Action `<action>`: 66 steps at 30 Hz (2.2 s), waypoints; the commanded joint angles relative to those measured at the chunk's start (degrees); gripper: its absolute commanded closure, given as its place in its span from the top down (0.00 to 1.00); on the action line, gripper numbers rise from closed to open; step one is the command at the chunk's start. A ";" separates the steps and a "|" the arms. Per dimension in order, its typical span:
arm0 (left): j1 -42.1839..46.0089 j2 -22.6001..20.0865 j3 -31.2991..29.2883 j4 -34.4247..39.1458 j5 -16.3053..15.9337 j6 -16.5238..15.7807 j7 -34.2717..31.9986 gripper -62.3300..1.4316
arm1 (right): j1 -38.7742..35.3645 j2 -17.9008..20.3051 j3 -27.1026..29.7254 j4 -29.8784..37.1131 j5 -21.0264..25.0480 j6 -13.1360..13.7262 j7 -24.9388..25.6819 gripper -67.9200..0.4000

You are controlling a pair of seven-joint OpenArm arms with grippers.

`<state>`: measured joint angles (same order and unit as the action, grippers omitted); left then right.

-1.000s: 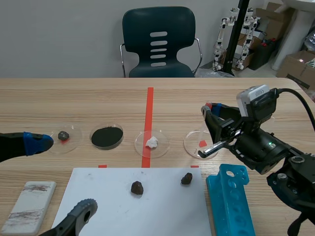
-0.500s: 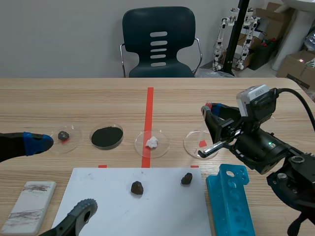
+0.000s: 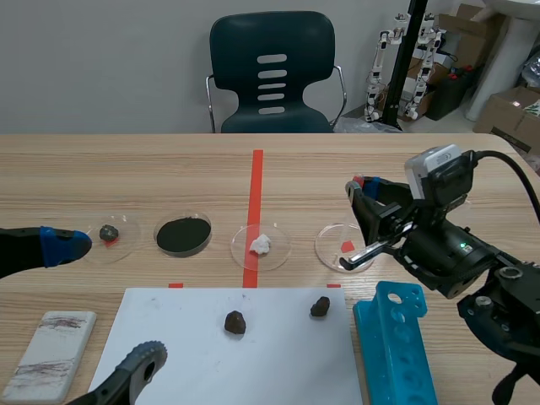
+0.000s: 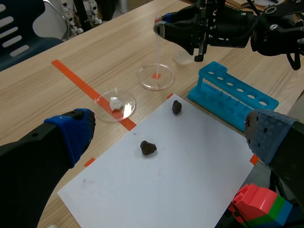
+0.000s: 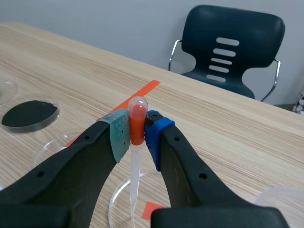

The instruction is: Draw acid from the petri dish

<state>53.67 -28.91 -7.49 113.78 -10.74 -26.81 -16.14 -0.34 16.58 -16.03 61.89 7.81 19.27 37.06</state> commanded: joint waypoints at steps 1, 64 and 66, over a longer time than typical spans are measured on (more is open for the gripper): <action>0.44 0.31 0.07 0.48 -0.63 0.07 -0.87 1.00 | 0.79 1.11 0.22 3.02 1.57 -0.02 -1.16 0.14; 0.44 0.31 0.07 0.48 -0.63 0.07 -0.85 1.00 | -63.95 5.66 14.25 63.95 -1.40 -5.53 1.70 0.14; 0.44 0.31 0.07 0.48 -0.63 0.07 -0.85 1.00 | -63.95 5.66 14.25 63.95 -1.40 -5.53 1.68 0.14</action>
<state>53.67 -28.91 -7.49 113.78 -10.74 -26.81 -16.14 -64.49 22.37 -1.89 124.88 5.78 13.93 37.50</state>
